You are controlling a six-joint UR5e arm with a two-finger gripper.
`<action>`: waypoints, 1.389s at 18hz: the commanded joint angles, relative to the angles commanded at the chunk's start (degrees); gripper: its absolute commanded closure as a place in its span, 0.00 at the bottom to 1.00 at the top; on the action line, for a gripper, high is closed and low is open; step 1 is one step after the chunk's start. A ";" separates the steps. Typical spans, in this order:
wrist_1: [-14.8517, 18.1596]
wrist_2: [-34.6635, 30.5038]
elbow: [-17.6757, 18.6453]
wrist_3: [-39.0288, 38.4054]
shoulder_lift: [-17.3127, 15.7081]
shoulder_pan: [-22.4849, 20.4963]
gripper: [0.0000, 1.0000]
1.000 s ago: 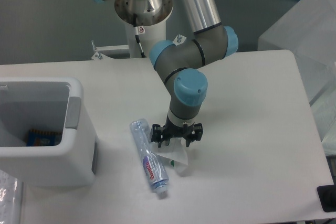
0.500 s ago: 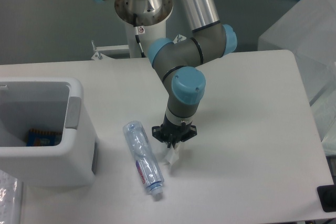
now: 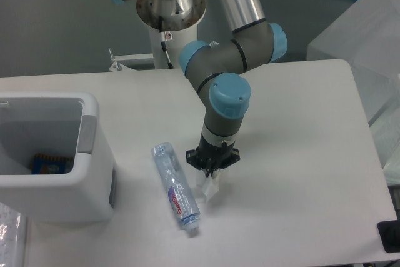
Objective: Place the trash in the trash can
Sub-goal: 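Lower the gripper onto the white paper packet and close on it, then lift the paper packet and carry it over the white bin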
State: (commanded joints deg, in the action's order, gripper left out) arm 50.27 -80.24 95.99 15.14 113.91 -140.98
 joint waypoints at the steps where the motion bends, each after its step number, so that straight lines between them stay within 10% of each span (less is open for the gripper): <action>1: -0.09 0.17 -1.14 -1.67 0.00 0.00 1.00; 16: -0.53 14.49 -19.69 -20.12 -4.47 0.79 1.00; 25: -0.53 17.23 -19.61 -23.32 -12.21 6.84 1.00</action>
State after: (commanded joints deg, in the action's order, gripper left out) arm 49.75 -63.02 76.37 -8.18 101.70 -134.13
